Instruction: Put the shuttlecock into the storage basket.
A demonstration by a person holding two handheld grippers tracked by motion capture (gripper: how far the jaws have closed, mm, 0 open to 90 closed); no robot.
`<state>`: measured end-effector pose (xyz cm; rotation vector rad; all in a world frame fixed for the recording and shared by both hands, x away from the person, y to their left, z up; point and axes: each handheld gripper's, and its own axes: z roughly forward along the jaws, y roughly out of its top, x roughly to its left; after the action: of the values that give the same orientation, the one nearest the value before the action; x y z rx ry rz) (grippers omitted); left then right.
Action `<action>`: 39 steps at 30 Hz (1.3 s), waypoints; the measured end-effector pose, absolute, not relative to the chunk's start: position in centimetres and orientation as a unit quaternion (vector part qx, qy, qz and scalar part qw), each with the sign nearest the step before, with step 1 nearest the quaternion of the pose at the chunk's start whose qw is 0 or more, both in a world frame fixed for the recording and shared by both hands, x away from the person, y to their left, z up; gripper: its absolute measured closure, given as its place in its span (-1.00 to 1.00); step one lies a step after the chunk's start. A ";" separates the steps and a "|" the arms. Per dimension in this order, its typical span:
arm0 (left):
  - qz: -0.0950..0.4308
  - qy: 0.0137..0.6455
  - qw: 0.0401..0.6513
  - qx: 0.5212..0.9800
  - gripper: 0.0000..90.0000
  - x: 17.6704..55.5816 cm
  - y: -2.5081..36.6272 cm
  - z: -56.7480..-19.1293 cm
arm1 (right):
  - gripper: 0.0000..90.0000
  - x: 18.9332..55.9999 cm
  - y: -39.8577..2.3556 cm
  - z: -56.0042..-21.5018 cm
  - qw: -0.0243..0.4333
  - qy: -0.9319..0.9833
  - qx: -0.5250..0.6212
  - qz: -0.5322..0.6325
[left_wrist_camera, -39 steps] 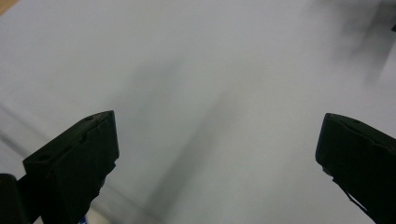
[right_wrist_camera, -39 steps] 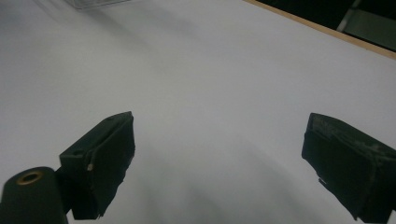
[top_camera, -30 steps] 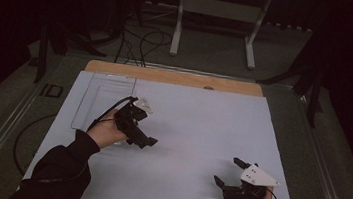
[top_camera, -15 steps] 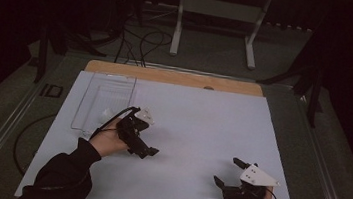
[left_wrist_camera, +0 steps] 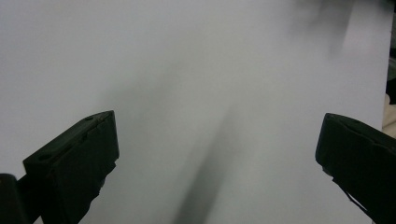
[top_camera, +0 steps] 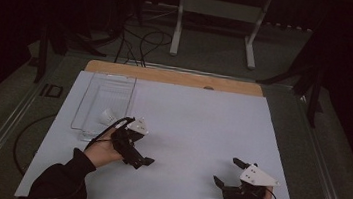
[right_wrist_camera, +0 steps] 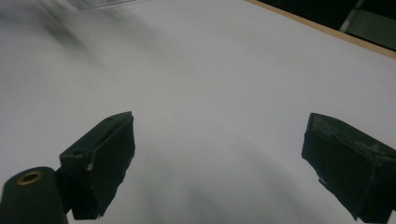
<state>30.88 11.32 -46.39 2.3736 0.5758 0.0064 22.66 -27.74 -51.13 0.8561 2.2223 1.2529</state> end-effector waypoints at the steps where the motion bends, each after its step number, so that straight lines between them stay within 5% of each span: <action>1: 0.002 0.222 0.342 0.913 -0.99 30.9 11.3 -46.4 | -0.79 22.7 -27.7 -51.1 0.223 0.805 0.310 0.454; 39: 0.029 0.264 0.365 0.892 -0.99 25.9 16.0 -51.1 | -0.79 22.6 -27.7 -51.1 0.220 0.806 0.311 0.453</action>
<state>25.94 15.97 -51.14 2.2940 0.6778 0.0757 22.61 -27.66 -51.15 0.8609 2.2280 1.2538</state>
